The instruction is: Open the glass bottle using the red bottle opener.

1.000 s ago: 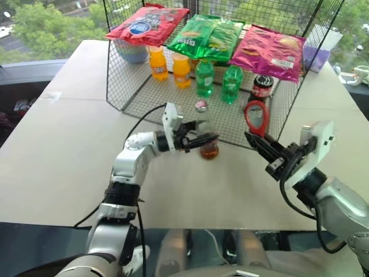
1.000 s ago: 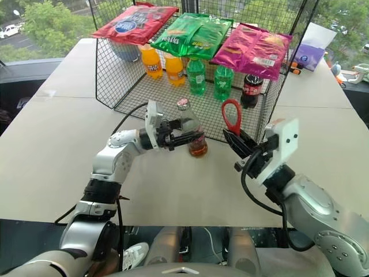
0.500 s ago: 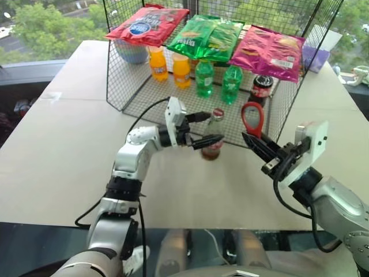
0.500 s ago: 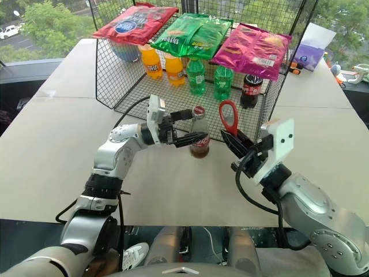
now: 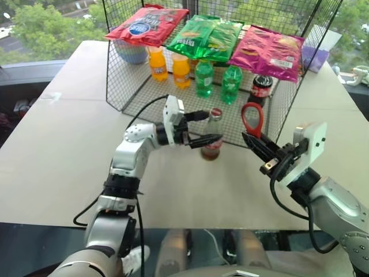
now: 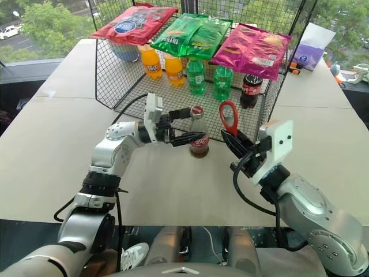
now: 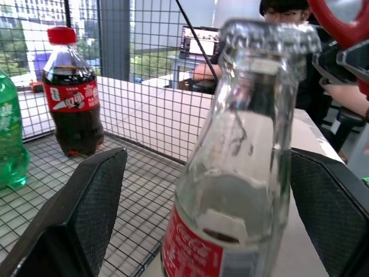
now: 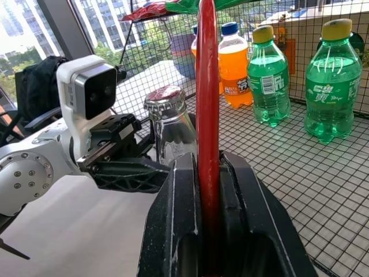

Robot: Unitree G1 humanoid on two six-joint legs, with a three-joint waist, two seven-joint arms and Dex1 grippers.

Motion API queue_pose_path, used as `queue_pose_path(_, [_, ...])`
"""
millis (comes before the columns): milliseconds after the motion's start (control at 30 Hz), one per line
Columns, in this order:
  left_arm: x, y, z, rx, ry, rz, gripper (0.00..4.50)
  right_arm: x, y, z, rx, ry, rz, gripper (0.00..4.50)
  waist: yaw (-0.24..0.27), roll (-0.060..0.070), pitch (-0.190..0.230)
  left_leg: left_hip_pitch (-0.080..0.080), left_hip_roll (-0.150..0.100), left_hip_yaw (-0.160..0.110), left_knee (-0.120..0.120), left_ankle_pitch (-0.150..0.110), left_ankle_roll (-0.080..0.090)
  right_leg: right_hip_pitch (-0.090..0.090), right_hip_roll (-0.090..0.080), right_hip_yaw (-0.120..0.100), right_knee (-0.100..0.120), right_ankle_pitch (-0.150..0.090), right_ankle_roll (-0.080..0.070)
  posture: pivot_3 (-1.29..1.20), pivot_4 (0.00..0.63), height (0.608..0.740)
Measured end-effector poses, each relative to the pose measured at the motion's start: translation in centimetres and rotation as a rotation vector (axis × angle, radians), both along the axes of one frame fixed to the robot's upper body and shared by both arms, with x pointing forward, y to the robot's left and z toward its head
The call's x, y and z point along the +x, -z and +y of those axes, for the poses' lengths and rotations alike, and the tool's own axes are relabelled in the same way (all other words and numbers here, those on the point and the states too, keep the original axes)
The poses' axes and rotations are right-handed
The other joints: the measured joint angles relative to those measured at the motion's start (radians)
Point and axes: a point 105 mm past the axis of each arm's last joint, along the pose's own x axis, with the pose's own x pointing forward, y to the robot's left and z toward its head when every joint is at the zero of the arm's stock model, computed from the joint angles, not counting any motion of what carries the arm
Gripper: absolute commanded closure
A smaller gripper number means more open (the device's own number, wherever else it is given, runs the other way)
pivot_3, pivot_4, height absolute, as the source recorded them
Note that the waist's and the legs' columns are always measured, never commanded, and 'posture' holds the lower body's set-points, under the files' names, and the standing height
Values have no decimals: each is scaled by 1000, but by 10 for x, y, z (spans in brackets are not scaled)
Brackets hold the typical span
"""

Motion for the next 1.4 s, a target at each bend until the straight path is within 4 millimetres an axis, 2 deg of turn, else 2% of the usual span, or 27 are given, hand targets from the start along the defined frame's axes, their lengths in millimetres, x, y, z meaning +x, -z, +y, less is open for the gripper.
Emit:
queue_pose_path(67, [-1, 1, 1, 6, 12, -5, 78, 0, 0, 0, 1, -1, 0, 4500, 0, 0, 0, 0, 0, 0, 0, 0, 0, 0, 0, 0, 0, 0, 0, 0, 150, 728])
queue_pose_path(100, [-1, 1, 2, 6, 15, -5, 302, 0, 0, 0, 0, -3, -1, 4500, 0, 0, 0, 0, 0, 0, 0, 0, 0, 0, 0, 0, 0, 0, 0, 0, 150, 728])
queue_pose_path(167, [-2, 2, 2, 7, 22, -2, 812, 0, 0, 1, -3, -7, -2, 4500, 0, 0, 0, 0, 0, 0, 0, 0, 0, 0, 0, 0, 0, 0, 0, 0, 150, 728])
queue_pose_path(267, [-3, 2, 0, 5, 35, -3, 2125, 0, 1, 0, -14, -3, -8, 4500, 0, 0, 0, 0, 0, 0, 0, 0, 0, 0, 0, 0, 0, 0, 0, 0, 150, 728])
queue_pose_path(300, [-3, 2, 1, 7, 34, -4, 2372, 0, 1, 0, -17, 0, -11, 4500, 0, 0, 0, 0, 0, 0, 0, 0, 0, 0, 0, 0, 0, 0, 0, 0, 150, 728])
queue_pose_path(467, [-3, 1, 1, 9, 37, -3, 2366, 5, -3, -1, -89, 21, -66, 4500, 0, 0, 0, 0, 0, 0, 0, 0, 0, 0, 0, 0, 0, 0, 0, 0, 150, 728])
queue_pose_path(733, [-5, 1, -1, 22, 64, -7, 2366, 29, 4, 2, -448, 102, -235, 4500, 0, 0, 0, -1, 0, 0, 0, 0, 0, -1, 0, 0, 0, 0, 0, 0, 150, 728])
queue_pose_path(900, [-8, 0, -8, 35, 81, -3, 2366, 42, 2, 6, -581, 147, -375, 4500, 0, 1, 0, -1, -1, 0, 0, 0, 0, -1, 0, 0, 0, 0, 0, 0, 150, 728])
queue_pose_path(1033, [-6, -1, -9, 41, 73, 13, 2366, 45, 9, 12, -681, 141, -471, 4500, 0, 1, 0, -1, -1, 0, 0, 0, 0, -1, 0, 0, 0, 0, 0, 0, 150, 728])
queue_pose_path(1400, [-5, -3, -7, 62, 69, 35, 2366, 51, 9, 16, -915, 201, -753, 4500, 0, 1, 0, 0, -1, 1, 0, 2, -3, 0, 0, 0, 0, 0, 0, 0, 150, 728])
